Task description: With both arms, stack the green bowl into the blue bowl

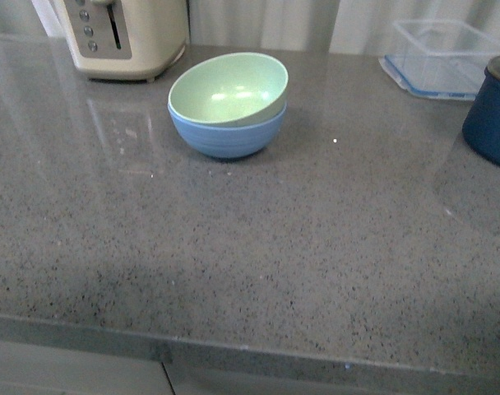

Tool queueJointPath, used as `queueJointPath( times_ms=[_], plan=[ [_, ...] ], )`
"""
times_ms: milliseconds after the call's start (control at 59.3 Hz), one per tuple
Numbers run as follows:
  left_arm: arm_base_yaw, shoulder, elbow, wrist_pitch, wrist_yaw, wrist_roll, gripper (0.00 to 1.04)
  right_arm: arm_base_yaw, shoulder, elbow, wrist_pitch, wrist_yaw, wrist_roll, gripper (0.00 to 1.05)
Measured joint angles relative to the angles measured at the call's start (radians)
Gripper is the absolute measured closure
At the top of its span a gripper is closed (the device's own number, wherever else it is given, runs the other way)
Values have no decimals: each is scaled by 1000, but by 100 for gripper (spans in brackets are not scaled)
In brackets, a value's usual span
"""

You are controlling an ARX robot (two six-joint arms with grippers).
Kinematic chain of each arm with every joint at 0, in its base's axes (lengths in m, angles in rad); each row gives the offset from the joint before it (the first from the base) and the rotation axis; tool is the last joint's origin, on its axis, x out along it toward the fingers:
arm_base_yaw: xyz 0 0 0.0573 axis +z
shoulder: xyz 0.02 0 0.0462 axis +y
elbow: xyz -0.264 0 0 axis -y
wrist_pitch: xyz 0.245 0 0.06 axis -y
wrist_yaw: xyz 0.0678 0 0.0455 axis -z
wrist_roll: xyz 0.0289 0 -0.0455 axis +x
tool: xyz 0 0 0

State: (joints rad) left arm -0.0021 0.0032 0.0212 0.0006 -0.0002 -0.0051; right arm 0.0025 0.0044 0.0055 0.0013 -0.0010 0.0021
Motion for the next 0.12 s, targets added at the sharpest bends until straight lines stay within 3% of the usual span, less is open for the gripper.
queueJointPath(
  times_ms=[118],
  plan=[
    [0, 0, 0, 0, 0, 0, 7, 0, 0, 0, 0, 0, 0, 10]
  ],
)
